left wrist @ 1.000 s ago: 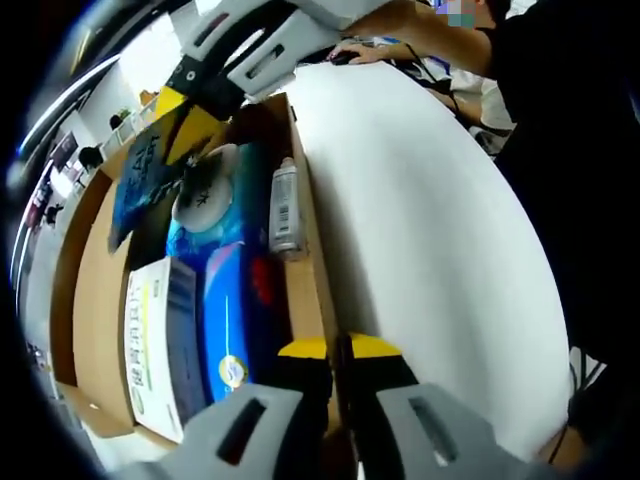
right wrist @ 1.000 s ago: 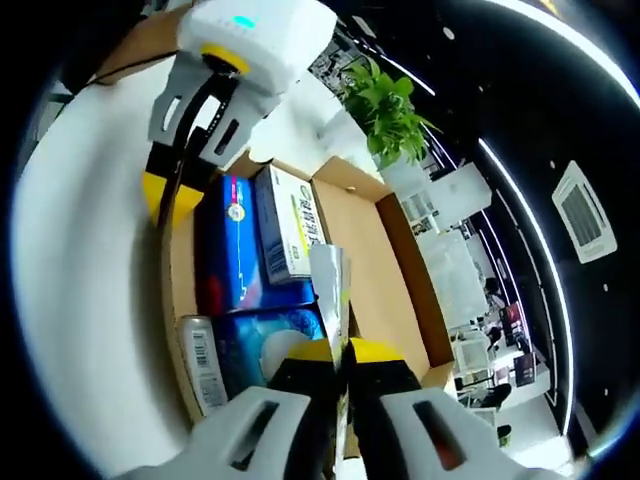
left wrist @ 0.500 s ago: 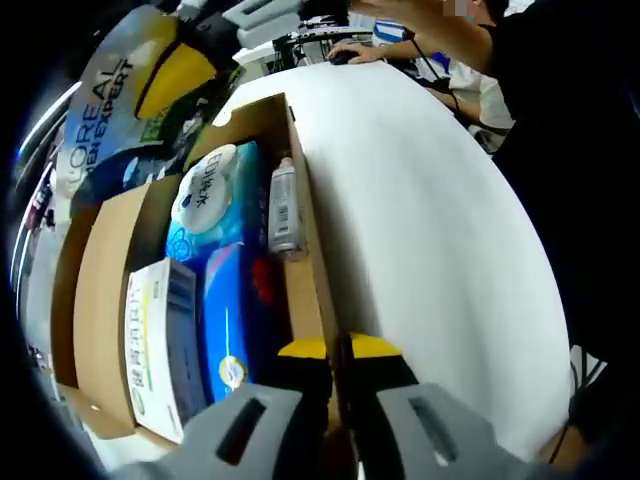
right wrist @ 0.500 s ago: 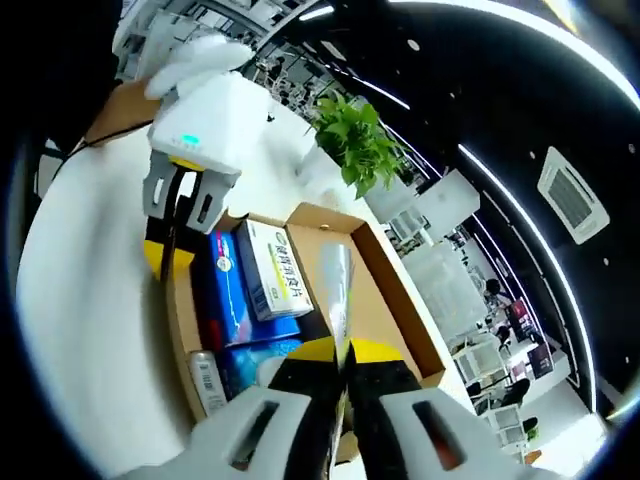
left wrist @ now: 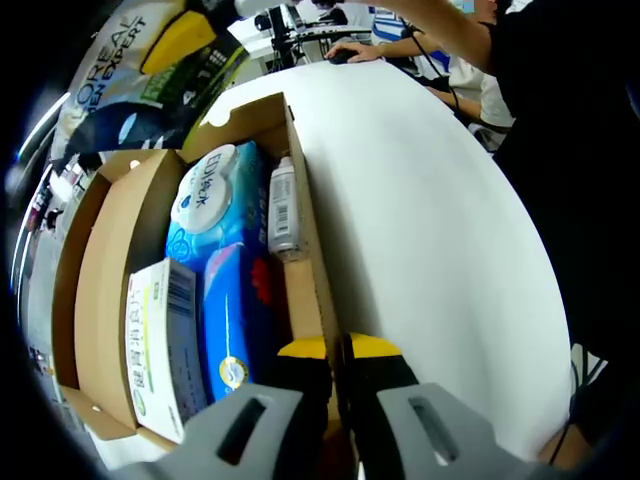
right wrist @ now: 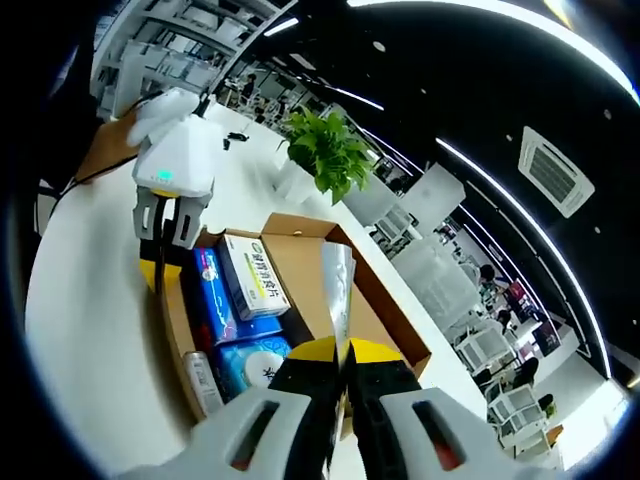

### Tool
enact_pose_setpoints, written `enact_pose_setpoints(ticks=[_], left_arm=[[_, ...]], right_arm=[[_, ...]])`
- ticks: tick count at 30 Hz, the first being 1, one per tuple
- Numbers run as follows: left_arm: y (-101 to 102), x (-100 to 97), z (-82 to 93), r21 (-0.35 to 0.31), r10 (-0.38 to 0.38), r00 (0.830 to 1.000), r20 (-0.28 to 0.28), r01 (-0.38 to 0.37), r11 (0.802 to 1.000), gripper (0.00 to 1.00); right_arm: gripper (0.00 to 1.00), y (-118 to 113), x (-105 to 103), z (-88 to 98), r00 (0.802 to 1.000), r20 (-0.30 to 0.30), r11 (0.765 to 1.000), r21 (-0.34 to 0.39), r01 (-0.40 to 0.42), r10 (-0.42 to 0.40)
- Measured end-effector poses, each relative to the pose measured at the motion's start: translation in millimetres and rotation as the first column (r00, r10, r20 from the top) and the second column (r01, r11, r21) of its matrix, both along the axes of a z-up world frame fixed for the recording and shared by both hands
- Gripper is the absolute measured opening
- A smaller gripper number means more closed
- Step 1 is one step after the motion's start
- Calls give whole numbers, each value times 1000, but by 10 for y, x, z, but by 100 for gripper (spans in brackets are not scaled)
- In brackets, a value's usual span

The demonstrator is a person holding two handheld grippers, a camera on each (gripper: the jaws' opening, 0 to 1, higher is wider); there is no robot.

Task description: Operate the shoe box by opening the lid, removing the specified soft item, and placing it in the target area until the item is outside and the box remains undamaged.

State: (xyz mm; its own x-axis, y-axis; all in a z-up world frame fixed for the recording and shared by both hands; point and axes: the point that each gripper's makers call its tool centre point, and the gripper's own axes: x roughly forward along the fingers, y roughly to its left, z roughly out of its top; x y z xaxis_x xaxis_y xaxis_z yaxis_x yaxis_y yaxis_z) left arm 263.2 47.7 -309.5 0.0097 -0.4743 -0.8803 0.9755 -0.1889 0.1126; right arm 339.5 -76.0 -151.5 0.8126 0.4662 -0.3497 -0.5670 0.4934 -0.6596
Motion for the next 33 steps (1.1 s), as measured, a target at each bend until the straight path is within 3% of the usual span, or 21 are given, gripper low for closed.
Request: enact_pose_setpoints(ticks=[19,24,33], left_arm=[[-14,8,-10,2,3,1000,-4,-3,1000,4],[-16,9,-20,-1,2,1000,-10,-2,1000,4],[-18,10,-35,2,-3,1000,-9,3,1000,4]], right_arm=[[0,-487,-78,199,995,45,996,-7,91,-91],[0,-680,-65,188,991,21,991,28,134,-135],[0,-1090,-79,1,983,33,978,-98,182,-179]])
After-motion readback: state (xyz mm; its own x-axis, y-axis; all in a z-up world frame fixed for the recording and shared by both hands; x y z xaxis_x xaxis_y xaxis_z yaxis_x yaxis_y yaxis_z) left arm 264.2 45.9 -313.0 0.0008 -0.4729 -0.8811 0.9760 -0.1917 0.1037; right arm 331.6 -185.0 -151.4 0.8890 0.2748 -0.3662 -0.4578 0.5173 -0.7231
